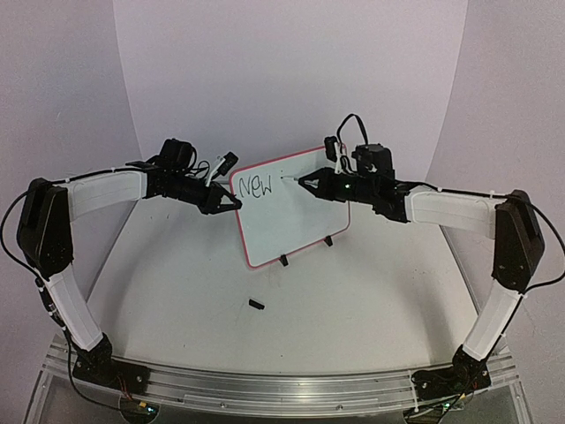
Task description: Write a sentence on the whiteboard
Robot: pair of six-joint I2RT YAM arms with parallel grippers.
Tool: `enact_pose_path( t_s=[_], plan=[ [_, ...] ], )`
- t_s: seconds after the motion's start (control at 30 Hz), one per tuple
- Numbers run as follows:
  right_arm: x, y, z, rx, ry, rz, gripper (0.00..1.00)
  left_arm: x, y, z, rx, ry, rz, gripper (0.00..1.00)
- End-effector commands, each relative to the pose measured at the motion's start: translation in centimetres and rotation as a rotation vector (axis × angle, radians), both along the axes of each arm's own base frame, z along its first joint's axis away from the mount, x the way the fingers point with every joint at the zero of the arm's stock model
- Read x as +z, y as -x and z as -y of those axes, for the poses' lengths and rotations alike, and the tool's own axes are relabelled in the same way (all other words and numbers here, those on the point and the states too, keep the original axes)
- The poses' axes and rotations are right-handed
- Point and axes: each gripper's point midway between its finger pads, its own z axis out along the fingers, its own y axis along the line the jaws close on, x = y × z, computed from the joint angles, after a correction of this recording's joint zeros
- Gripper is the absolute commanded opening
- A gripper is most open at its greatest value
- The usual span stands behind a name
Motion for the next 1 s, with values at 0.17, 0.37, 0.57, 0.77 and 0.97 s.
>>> enact_pose_path(
  t_s=[0.17, 0.37, 0.57, 0.77, 0.97],
  plan=[
    [1.4, -0.7, -0.7, 0.017, -0.039, 0.03, 0.0, -2.0, 1.7, 0.4, -0.03, -0.057, -0.085, 0.0],
    [1.6, -1.2, -0.6, -0.008, -0.038, 0.037, 0.0, -2.0, 1.7, 0.4, -0.03, -0.057, -0.085, 0.0],
    [2.3, -1.6, -0.4, -0.027, -0.039, 0.052, 0.0, -2.1, 1.7, 0.4, -0.031, -0.057, -0.085, 0.0],
    [2.9, -1.8, -0.1, -0.046, -0.039, 0.067, 0.0, -2.0, 1.7, 0.4, -0.03, -0.058, -0.085, 0.0],
    [3.2, -1.8, 0.1, -0.053, -0.034, 0.075, 0.0, -1.9, 1.7, 0.4, -0.03, -0.057, -0.084, 0.0]
  ],
)
